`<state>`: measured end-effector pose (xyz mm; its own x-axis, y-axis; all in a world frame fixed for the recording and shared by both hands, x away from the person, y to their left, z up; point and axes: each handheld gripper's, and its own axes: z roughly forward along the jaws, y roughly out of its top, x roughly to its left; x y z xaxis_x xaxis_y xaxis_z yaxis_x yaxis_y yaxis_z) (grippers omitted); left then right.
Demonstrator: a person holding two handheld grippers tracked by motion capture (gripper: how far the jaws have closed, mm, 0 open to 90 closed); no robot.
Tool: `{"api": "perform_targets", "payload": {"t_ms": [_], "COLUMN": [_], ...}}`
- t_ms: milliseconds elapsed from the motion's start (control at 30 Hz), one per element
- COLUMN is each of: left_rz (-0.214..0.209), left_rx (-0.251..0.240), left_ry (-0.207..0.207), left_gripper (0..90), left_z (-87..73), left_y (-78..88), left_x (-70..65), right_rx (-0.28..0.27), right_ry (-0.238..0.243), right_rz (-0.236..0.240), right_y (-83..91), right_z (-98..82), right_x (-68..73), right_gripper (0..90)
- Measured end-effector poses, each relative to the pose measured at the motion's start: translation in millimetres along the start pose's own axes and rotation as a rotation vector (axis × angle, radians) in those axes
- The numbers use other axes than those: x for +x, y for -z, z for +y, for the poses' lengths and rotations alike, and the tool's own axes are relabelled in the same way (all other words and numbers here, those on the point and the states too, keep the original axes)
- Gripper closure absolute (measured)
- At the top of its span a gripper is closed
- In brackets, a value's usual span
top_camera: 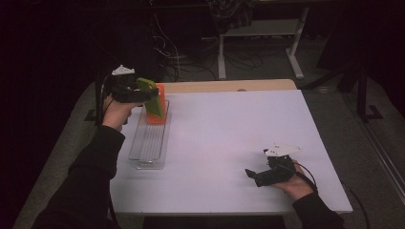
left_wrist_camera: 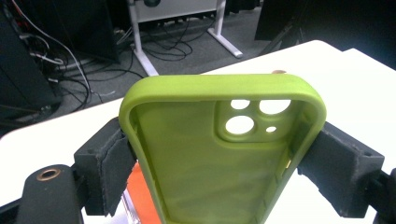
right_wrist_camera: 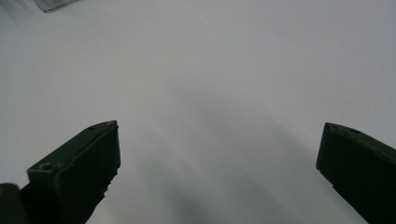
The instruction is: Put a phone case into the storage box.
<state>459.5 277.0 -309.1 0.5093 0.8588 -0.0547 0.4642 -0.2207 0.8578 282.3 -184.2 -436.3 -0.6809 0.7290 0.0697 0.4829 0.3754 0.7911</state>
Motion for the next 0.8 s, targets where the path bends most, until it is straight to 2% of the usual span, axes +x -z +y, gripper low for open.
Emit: {"api": "perform_targets", "payload": {"t_ms": [300, 433, 600, 800], "left_rz": [0.033, 0.041, 0.065, 0.068], "left_rx": [0.037, 0.057, 0.074, 0.09], "left_ry": [0.005, 0.026, 0.037, 0.045], "left_gripper": [15.6, 15.6, 15.5, 15.4], "left_z": [-21.4, -30.3, -36.0, -40.8], "left_y": [-10.2, -14.8, -17.6, -22.1], "left_x": [1.3, 3.4, 5.6, 7.3], "right_rx": [0.001, 0.003, 0.001, -0.001], "right_ry": [0.003, 0.0, -0.001, 0.0], "right_rz": [-0.006, -0.007, -0.012, -0.013], "right_y": [-0.4, -0.4, -0.3, -0.3], "right_z": [0.2, 0.2, 0.3, 0.4], "right_x": [-0.3, -0.2, -0.4, -0.5], "right_gripper": [0.0, 0.0, 0.0, 0.0]}}
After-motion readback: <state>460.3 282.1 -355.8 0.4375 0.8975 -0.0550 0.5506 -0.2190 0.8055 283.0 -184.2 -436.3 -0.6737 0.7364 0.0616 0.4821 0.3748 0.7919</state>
